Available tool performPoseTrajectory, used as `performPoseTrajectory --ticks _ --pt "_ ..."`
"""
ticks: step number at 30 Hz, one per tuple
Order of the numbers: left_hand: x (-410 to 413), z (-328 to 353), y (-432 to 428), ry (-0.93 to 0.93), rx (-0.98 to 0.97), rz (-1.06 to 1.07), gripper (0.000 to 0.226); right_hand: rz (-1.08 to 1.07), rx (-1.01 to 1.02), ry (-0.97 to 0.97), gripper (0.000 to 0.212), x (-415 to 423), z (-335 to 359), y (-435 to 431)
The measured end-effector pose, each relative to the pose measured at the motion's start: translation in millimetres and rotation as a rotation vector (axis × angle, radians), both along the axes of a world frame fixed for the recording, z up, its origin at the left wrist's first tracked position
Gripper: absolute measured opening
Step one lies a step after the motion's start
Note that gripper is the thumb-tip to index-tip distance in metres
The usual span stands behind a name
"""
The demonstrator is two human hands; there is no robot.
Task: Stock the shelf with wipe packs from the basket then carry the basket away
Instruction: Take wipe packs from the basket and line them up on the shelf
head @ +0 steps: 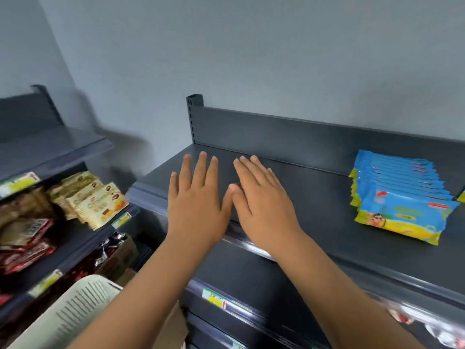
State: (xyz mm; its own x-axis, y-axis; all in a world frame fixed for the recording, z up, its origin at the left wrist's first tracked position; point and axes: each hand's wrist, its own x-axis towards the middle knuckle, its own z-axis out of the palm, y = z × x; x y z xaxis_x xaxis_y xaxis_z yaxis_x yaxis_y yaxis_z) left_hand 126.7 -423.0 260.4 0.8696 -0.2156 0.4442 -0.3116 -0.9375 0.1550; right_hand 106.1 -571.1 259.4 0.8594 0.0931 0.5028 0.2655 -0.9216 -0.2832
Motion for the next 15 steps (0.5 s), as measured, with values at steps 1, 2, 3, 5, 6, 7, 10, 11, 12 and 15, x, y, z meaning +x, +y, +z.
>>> performPoseTrajectory --ticks 1,2,3,5,6,7,10,11,12,15 --pt "0 -2 22 -0.007 0.004 0.046 0.076 0.024 -0.006 0.013 0.071 7 -2 19" --pt "0 -4 44 -0.017 0.000 0.093 0.076 0.048 -0.007 0.025 0.072 13 -5 38" --pt "-1 -7 67 -0.024 -0.007 0.140 0.075 0.072 -0.005 0.035 0.073 20 -9 58" --pt "-5 -15 112 -0.011 -0.010 0.238 0.075 0.127 -0.001 0.054 0.074 31 -18 100" --pt "-8 -19 135 0.004 -0.010 0.287 0.076 0.159 -0.006 0.064 0.074 35 -24 122" --pt "-13 -24 157 0.018 -0.010 0.338 0.077 0.194 -0.016 0.075 0.075 38 -31 144" --pt "-33 -39 216 0.055 -0.018 0.489 0.077 0.317 -0.030 0.112 0.075 42 -50 211" --pt "-42 -43 233 0.069 -0.017 0.531 0.077 0.359 -0.034 0.124 0.074 42 -56 233" --pt "-50 -46 248 0.092 -0.006 0.570 0.078 0.402 -0.045 0.135 0.073 41 -62 254" --pt "-69 -56 290 0.158 0.045 0.675 0.080 0.523 -0.077 0.158 0.071 37 -80 309"
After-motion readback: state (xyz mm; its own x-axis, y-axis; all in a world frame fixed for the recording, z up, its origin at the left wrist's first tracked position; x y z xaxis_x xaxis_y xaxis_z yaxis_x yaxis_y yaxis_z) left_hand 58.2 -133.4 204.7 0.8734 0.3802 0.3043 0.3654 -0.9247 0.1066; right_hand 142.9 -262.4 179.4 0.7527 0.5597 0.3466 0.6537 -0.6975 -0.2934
